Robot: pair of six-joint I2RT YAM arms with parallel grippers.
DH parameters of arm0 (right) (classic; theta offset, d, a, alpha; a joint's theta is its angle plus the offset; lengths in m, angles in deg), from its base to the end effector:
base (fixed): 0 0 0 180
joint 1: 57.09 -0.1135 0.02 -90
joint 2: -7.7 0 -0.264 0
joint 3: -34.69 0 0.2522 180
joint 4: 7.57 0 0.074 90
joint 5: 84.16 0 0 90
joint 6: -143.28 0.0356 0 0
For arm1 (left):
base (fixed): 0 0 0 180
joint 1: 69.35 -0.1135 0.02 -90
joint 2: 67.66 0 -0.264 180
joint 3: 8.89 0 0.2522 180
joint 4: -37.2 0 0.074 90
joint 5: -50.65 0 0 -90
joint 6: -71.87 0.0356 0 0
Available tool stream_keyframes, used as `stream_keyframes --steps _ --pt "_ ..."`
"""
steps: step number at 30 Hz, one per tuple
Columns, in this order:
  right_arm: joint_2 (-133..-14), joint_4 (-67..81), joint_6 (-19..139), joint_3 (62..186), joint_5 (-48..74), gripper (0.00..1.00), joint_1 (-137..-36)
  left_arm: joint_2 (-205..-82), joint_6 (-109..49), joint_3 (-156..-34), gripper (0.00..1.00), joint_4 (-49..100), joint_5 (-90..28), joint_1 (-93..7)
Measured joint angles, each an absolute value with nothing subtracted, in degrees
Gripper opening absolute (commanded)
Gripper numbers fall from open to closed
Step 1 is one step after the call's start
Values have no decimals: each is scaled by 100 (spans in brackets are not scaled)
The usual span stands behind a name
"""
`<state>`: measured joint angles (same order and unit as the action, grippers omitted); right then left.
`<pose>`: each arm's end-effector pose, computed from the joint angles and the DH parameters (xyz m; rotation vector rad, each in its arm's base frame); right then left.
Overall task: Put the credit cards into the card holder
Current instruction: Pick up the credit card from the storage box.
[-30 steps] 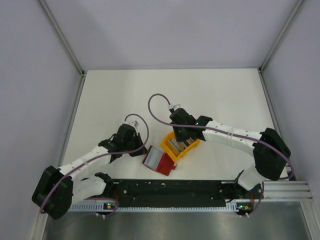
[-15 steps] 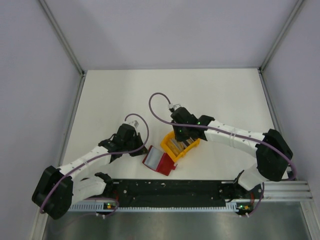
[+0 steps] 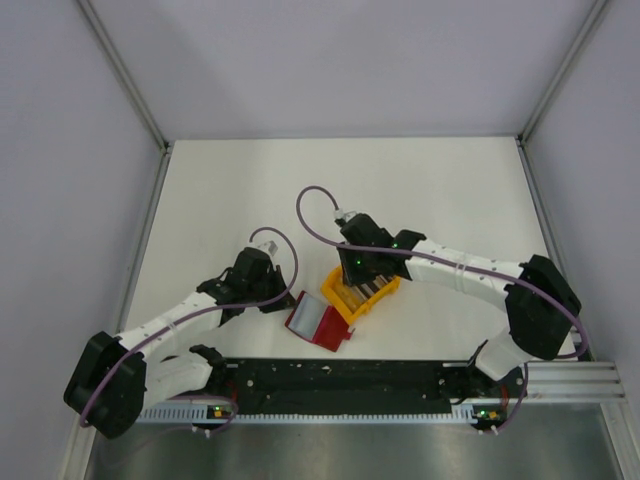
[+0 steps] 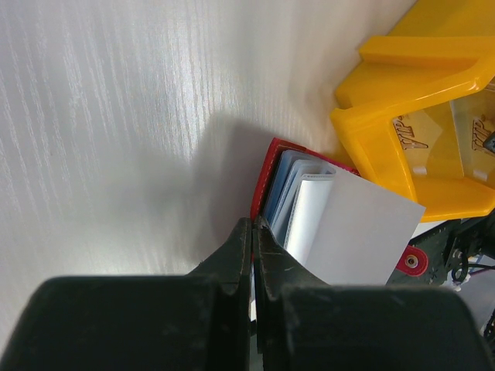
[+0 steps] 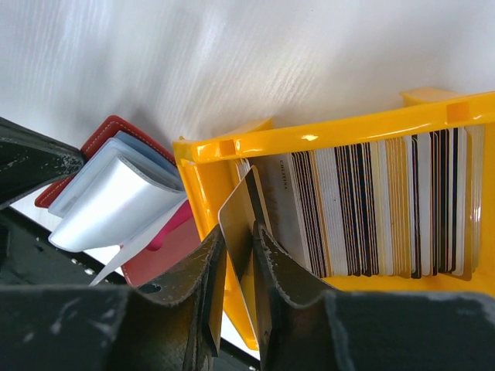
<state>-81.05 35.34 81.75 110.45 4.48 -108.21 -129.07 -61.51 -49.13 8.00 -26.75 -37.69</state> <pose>0.2024 0.2497 0.2300 -0.5064 2.5773 0.4916 0.1646 -0.1106 0.1705 -0.1631 2.6048 -0.8006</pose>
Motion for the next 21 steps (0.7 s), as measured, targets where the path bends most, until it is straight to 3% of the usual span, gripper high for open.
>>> stream_keyframes --steps 7,21 --pt "-8105 3435 8227 11036 649 24 -10685 -12907 -6149 -4913 0 800 -2675 -3769" --pt "-8070 3295 8312 10918 992 20 -10550 -12907 -6149 -4913 0 800 -2673 -3769"
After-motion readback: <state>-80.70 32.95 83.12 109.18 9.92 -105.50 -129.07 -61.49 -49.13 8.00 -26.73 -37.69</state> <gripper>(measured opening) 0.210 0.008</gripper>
